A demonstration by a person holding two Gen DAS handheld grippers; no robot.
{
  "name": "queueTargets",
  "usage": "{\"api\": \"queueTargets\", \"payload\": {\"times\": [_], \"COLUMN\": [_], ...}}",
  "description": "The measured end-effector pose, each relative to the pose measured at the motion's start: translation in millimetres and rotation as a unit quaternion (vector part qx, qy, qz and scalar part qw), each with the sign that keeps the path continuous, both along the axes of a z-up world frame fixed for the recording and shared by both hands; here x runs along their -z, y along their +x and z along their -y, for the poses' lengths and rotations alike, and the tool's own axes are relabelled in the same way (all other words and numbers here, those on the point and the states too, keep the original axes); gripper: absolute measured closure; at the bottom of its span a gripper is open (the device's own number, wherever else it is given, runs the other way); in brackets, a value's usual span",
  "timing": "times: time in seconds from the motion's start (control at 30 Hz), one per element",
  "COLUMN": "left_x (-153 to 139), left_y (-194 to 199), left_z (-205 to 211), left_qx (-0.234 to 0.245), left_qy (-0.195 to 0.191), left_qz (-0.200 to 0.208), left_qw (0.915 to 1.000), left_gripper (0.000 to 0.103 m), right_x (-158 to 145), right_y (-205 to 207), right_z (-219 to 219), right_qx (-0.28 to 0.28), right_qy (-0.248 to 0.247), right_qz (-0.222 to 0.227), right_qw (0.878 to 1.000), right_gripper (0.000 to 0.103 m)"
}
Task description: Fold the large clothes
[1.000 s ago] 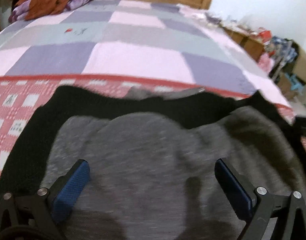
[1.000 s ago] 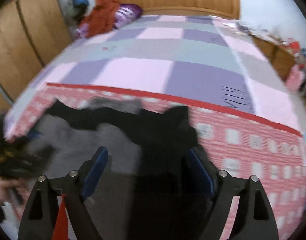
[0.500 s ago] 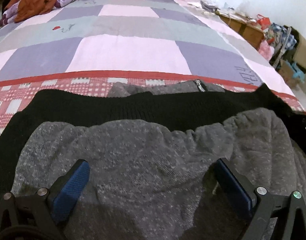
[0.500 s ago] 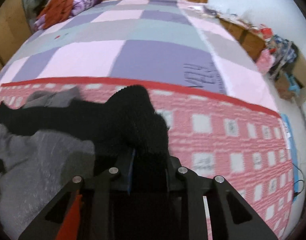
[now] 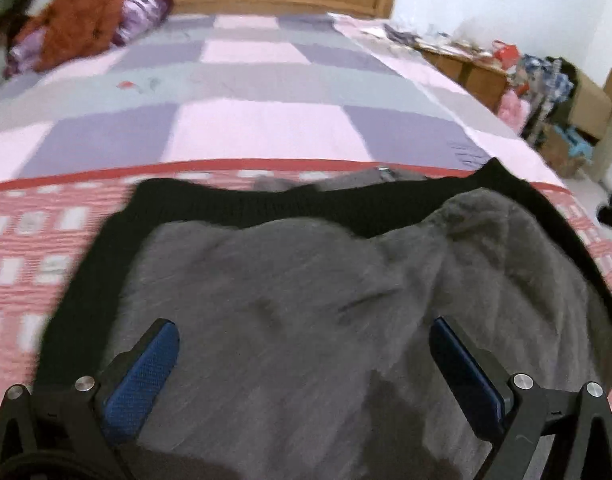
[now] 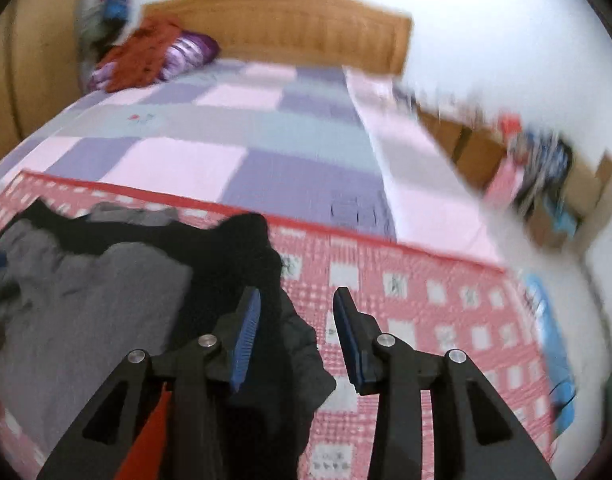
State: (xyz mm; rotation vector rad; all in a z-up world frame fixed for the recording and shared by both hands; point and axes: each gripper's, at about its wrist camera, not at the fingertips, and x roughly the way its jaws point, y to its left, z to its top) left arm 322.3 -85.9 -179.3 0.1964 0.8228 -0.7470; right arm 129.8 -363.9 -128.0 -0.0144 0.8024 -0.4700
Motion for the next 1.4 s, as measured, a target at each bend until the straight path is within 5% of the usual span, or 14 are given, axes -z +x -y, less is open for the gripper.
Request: {"api": "queueTargets", "payload": {"times": [0.17, 0.23, 0.37, 0.4, 0.43, 0.47, 0.5, 0.6, 0.73, 0.93, 1.1, 1.27, 1.4], "left_x": [30.3, 41.9, 46.8, 48.3, 50.4, 51.3, 50.1, 38.1, 31.0, 17.6, 5.7, 33.1, 34.3], "left_y": [14.3, 25.7, 25.3, 25.0, 24.5, 24.8, 24.7, 16.3, 11.0, 3.2, -0.3, 13.2, 15.4], "left_z": [-38.7, -53.2, -56.6, -56.8, -57.9, -60.7, -62.6, -65.7, -87.7, -98.3, -70.5, -50.8, -67.9], "left_qx": [-0.058, -0.063, -0.055, -0.055, -0.059, -0.063, -0.069, -0.079, -0.092, -0.103, -0.07, -0.082, -0.091], "left_qy": [0.059, 0.036, 0.023, 0.022, 0.02, 0.019, 0.013, 0.021, 0.005, 0.022, 0.009, 0.068, 0.047], "left_qz": [0.013, -0.014, -0.002, -0.001, -0.005, -0.01, -0.015, 0.002, -0.005, 0.012, 0.017, -0.009, -0.034], "left_qw": [0.9965, 0.9973, 0.9982, 0.9982, 0.998, 0.9978, 0.9974, 0.9966, 0.9958, 0.9944, 0.9973, 0.9943, 0.9942], "left_gripper": [0.0, 0.0, 0.0, 0.0, 0.0, 0.0, 0.0, 0.0, 0.0, 0.0, 0.0, 0.0, 0.0], "right_x": [29.1, 50.1, 74.8, 76.0, 76.5, 77.2, 77.5, 70.8, 52.6, 42.5, 65.7, 70.3, 64.9], "right_y": [12.3, 22.2, 17.2, 13.5, 8.2, 4.7, 2.9, -9.9, -12.9, -34.8, -39.3, -33.8, -49.4], "right_z": [-85.8, -100.8, -57.8, -40.6, -22.9, -9.0, -2.0, 30.0, -3.3, -19.9, -26.9, -22.8, 0.6], "right_qx": [-0.099, -0.109, -0.064, -0.055, -0.045, -0.027, 0.004, 0.032, -0.005, 0.03, 0.046, 0.044, 0.059], "right_qy": [0.044, 0.038, 0.043, 0.062, 0.085, 0.077, 0.045, 0.113, 0.058, 0.073, 0.07, 0.071, 0.114], "right_qz": [-0.031, -0.054, -0.065, -0.059, -0.055, -0.067, -0.083, -0.074, -0.081, -0.055, -0.075, -0.09, -0.065], "right_qw": [0.994, 0.992, 0.995, 0.995, 0.994, 0.994, 0.995, 0.99, 0.995, 0.995, 0.994, 0.993, 0.99], "right_gripper": [0.053, 0.053, 0.056, 0.07, 0.1, 0.103, 0.103, 0.103, 0.098, 0.098, 0.098, 0.098, 0.098]}}
